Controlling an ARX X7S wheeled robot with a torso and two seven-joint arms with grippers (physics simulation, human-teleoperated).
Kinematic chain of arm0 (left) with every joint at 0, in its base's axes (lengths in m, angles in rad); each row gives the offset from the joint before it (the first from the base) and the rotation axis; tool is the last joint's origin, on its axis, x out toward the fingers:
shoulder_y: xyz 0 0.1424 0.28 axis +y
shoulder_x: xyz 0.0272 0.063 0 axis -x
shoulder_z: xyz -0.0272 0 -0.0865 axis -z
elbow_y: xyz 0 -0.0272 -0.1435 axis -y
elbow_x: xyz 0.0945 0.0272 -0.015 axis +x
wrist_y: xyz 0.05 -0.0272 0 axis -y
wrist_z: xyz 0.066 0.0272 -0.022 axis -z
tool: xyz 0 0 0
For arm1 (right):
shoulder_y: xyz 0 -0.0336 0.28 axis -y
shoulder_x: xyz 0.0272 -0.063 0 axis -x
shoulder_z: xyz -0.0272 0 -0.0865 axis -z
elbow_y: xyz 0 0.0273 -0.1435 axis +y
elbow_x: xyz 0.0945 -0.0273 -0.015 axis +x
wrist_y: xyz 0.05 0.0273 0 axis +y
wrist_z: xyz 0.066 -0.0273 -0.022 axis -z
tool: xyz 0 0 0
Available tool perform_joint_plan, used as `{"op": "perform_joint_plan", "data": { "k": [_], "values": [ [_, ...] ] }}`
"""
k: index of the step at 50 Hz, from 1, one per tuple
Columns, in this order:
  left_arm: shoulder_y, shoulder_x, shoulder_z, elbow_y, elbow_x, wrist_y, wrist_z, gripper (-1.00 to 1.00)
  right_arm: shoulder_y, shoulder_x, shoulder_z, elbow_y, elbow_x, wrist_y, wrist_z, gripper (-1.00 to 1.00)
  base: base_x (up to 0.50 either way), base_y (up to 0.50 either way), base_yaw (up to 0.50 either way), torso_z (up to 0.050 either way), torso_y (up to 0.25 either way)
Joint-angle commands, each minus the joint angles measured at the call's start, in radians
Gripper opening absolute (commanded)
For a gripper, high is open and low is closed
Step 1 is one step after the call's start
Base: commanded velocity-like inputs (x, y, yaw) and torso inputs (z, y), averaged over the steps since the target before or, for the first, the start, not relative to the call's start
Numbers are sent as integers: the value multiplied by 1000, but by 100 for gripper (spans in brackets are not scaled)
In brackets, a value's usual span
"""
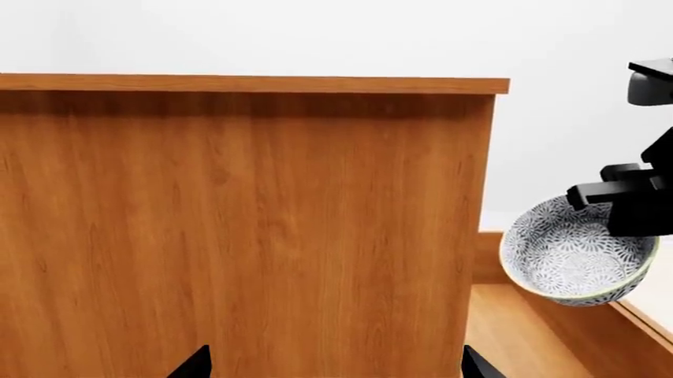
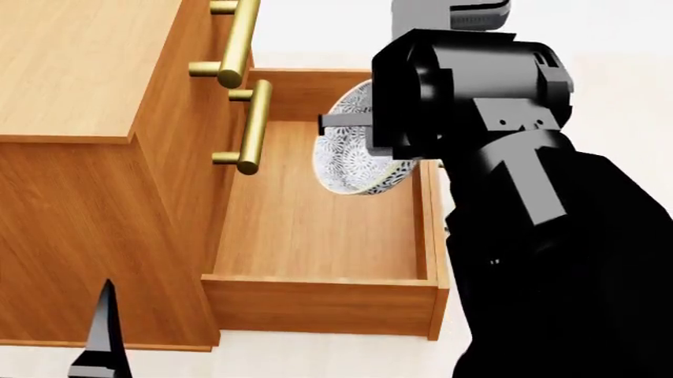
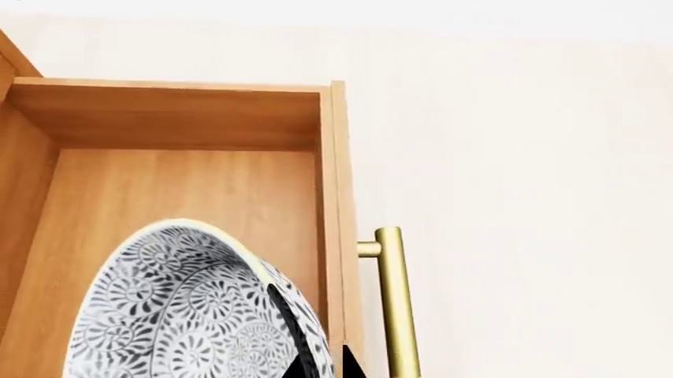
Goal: Put the bowl in the bottom drawer of the cabinet and close it.
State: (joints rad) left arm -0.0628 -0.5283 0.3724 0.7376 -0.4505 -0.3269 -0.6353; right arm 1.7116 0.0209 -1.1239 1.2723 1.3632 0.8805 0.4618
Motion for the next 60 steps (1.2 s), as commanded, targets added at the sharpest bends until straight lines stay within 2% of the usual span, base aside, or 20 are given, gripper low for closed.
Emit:
{"op": "perform_joint_plan", "data": {
  "k": [1,26,60],
  "values": [
    [7,22,-29,24,-8,19,33,100,-8,-19,-19,26,30,-56,-73,-100,0,0,0,0,0],
    [12,21,-23,11,-3,38,37,100,-66,-13,19,19,73,-146,-192,-100,0,0,0,0,0],
    [5,15,-23,18,-12,33,27,100,-121,-9,19,35,124,-199,-201,-100,0,0,0,0,0]
  ]
}}
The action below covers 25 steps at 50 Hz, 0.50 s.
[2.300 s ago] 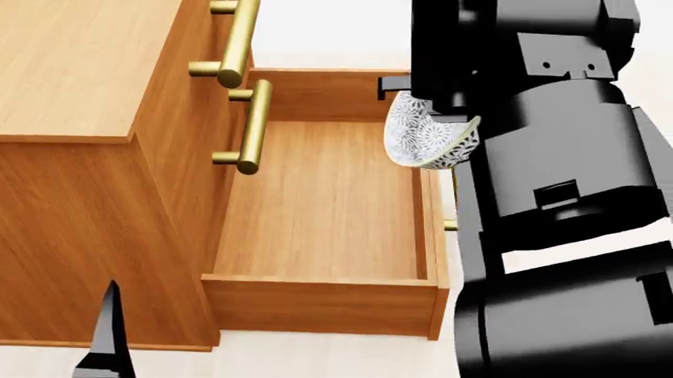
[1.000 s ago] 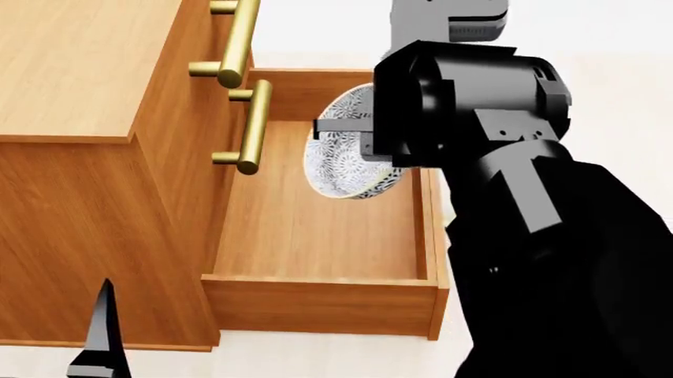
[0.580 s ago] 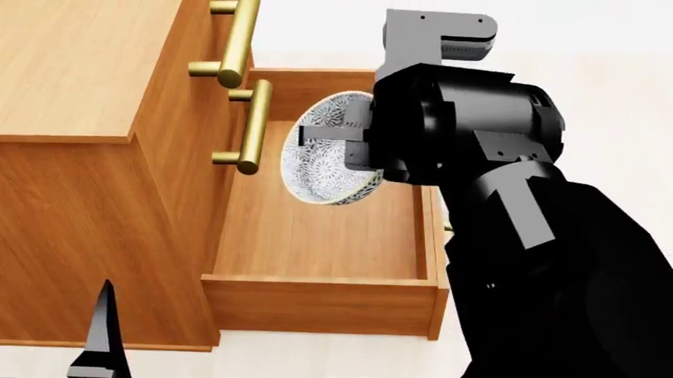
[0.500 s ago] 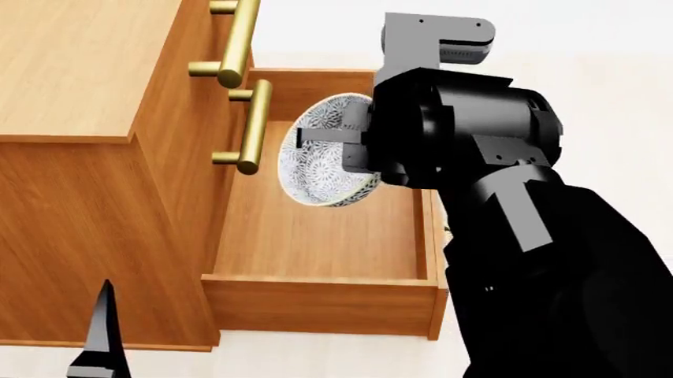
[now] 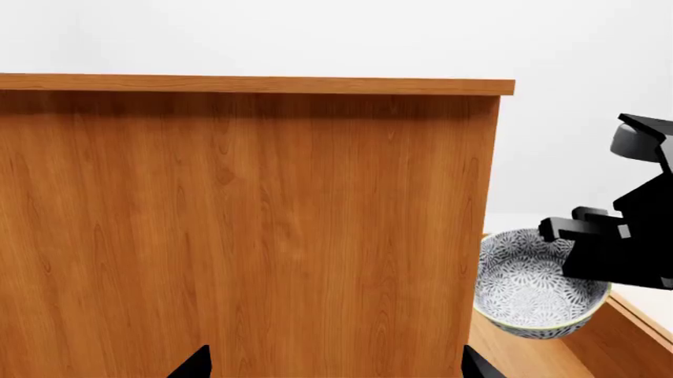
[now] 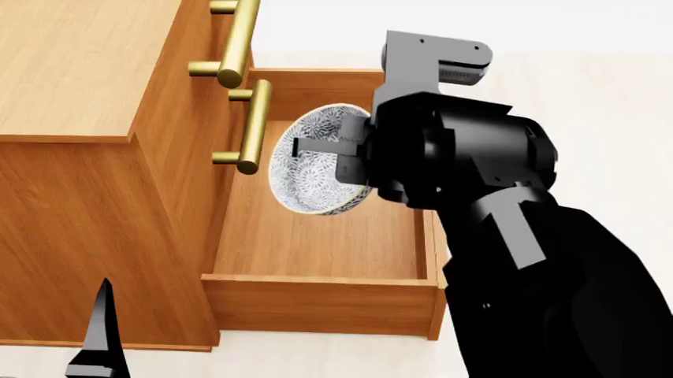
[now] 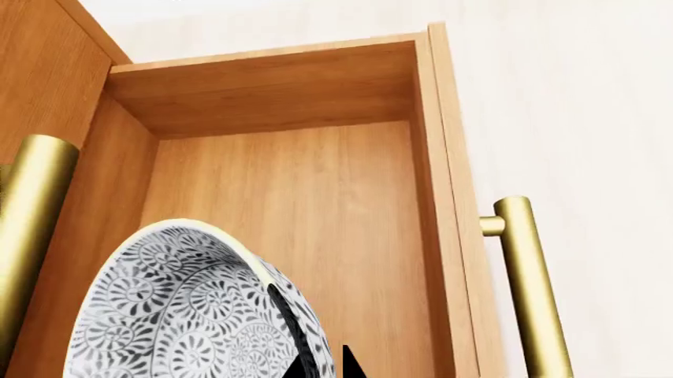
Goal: Put the bowl in the bottom drawer of the cabinet and close it.
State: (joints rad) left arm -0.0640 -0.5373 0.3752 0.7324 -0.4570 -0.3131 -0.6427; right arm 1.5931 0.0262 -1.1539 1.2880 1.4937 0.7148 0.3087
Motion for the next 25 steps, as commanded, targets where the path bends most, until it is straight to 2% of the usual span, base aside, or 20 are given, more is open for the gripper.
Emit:
{"op": "perform_joint_plan", "data": {
  "k": [1,25],
  "values": [
    [7,23,-26,23,-7,19,34,100,-4,-13,52,19,-4,-37,-53,-100,0,0,0,0,0],
    [8,17,-27,33,-14,16,26,100,-51,-5,86,20,-30,-41,-76,-100,0,0,0,0,0]
  ]
}}
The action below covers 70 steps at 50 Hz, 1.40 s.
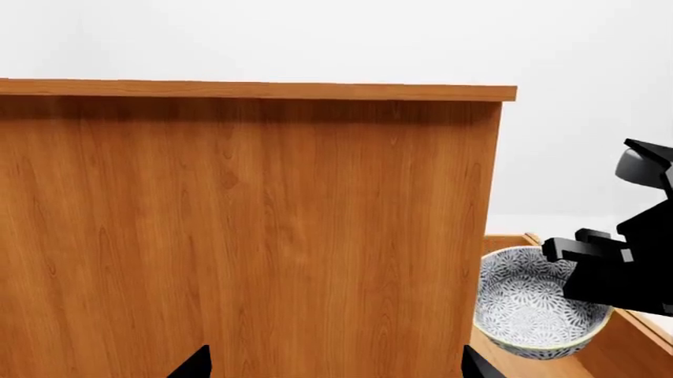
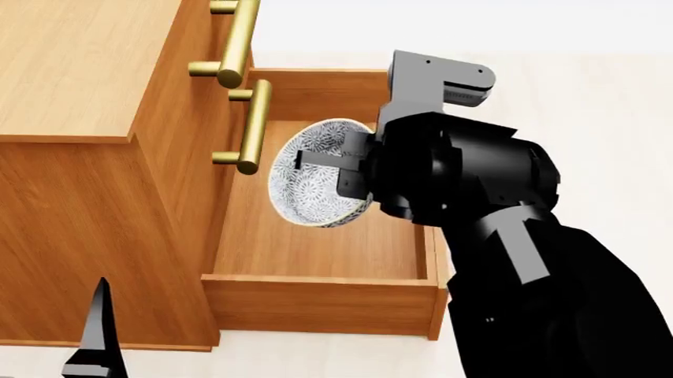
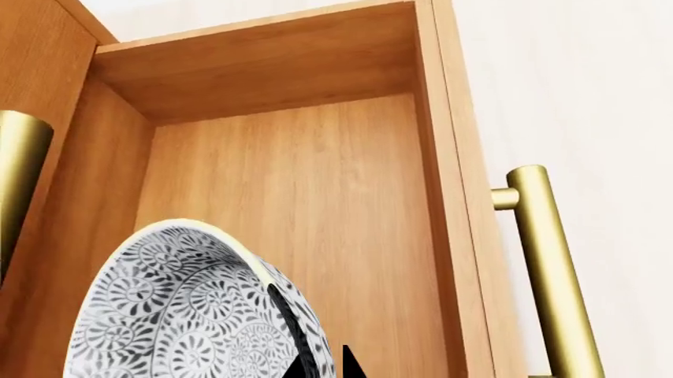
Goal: Put the bowl in the bottom drawer of the cabinet and close it.
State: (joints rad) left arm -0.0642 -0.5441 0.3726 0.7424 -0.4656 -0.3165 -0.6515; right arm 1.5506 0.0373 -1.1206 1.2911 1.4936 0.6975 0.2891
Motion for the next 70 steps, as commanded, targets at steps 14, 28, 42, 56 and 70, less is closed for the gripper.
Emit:
{"op": "perform_joint_plan", "data": {
  "k": [14,28,42,56,70],
  "values": [
    [10,21,-27,21,-8,24,33,100,-26,-19,98,17,-57,-24,-66,-100,0,0,0,0,1],
    [9,21,-25,11,-6,32,35,100,-40,-26,178,17,-89,-27,-75,-100,0,0,0,0,0],
    [6,20,-22,8,-8,33,33,100,-58,-30,295,17,-157,-19,-68,-100,0,0,0,0,1],
    [10,16,-28,8,-13,40,32,100,-67,-37,419,17,-262,-4,-56,-100,0,0,0,0,0],
    [9,13,-25,16,-14,36,27,100,-75,-37,481,17,-318,2,-50,-100,0,0,0,1,0]
  ]
}}
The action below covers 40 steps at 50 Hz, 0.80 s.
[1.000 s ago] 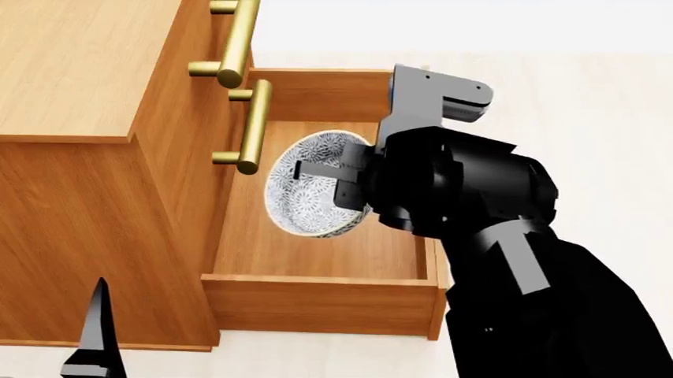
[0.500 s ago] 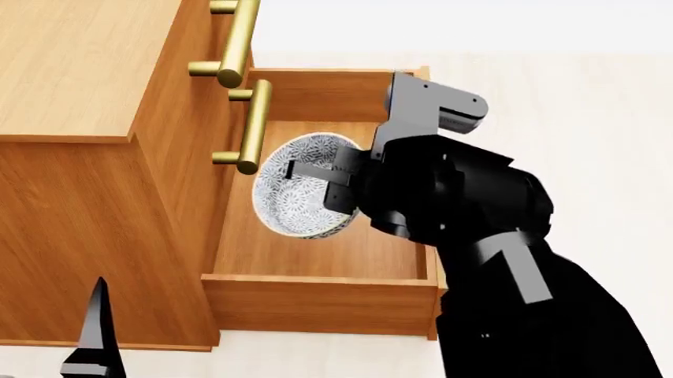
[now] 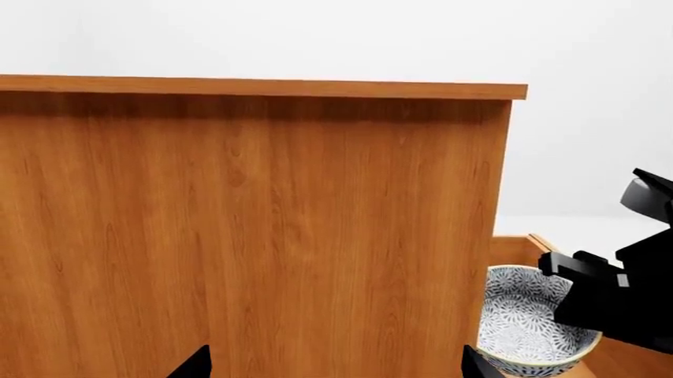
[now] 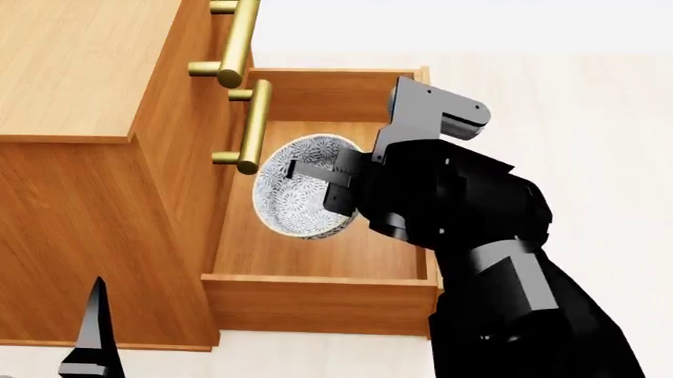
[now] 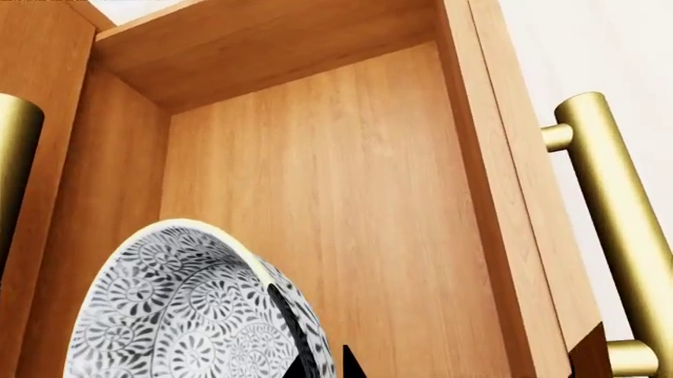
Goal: Put the bowl in the bottom drawer of the cabinet and close it.
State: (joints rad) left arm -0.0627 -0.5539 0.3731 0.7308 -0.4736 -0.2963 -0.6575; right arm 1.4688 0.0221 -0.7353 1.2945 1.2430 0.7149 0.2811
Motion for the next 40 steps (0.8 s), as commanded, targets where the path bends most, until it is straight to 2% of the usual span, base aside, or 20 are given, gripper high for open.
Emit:
{"op": "perform_joint_plan", "data": {
  "k": [1,12,29,40],
  "values": [
    [8,23,-27,26,-7,18,33,100,6,-21,98,14,-66,-15,-39,-100,0,0,0,0,0],
    [7,22,-23,27,-7,17,31,100,7,-22,4,14,25,-32,-36,-100,0,0,0,0,1],
    [8,18,-24,24,-9,22,30,100,-2,-22,-46,14,69,-49,-35,-100,0,0,0,0,0],
    [8,19,-19,16,-6,27,32,100,-6,-21,-25,14,54,-49,-33,-100,0,0,0,0,0]
  ]
}}
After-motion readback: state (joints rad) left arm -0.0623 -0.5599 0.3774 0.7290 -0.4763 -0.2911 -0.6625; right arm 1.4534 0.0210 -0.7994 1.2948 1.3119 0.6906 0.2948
